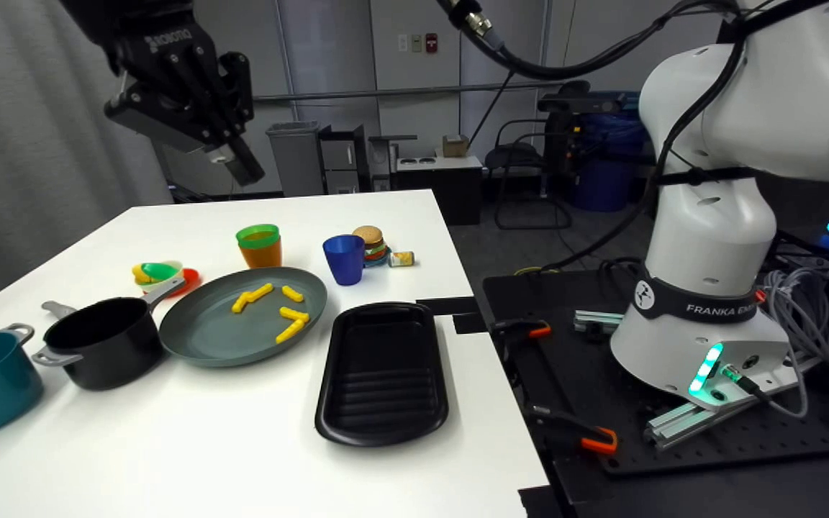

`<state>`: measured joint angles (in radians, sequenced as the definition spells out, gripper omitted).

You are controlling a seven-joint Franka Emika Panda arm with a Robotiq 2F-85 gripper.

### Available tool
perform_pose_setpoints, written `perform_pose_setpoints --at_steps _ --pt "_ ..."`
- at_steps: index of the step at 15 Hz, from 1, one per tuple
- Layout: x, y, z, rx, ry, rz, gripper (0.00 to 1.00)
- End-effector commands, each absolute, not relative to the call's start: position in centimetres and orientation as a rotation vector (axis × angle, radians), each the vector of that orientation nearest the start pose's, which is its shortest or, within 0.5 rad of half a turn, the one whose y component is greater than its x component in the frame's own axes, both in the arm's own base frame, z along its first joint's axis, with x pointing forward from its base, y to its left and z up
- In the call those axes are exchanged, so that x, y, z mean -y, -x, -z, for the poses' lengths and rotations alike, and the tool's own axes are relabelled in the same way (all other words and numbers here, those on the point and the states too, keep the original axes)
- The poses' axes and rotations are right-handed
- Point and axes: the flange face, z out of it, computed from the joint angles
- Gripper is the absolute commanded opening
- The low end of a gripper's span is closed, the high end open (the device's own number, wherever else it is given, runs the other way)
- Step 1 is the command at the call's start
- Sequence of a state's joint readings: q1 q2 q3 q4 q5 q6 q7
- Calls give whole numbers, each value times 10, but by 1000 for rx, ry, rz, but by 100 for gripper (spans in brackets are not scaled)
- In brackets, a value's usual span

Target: Close the oven door

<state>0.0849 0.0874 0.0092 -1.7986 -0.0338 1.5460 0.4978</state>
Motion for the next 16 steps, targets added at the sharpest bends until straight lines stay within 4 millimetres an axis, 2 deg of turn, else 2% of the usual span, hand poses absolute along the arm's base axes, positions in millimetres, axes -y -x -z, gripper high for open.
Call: perform_pose_setpoints --at_steps 1,8,9,10,13,16 --pt "-29 -521 -484 -680 3155 -582 0" --pt "-21 -485 -510 -742 3111 -698 0" --pt "-21 -482 -512 -738 3106 -708 26" --pt "-24 -497 -504 -714 3138 -679 2" --pt "-23 -492 -508 -715 3136 -679 24" --pt "-23 -491 -507 -716 3135 -682 26"
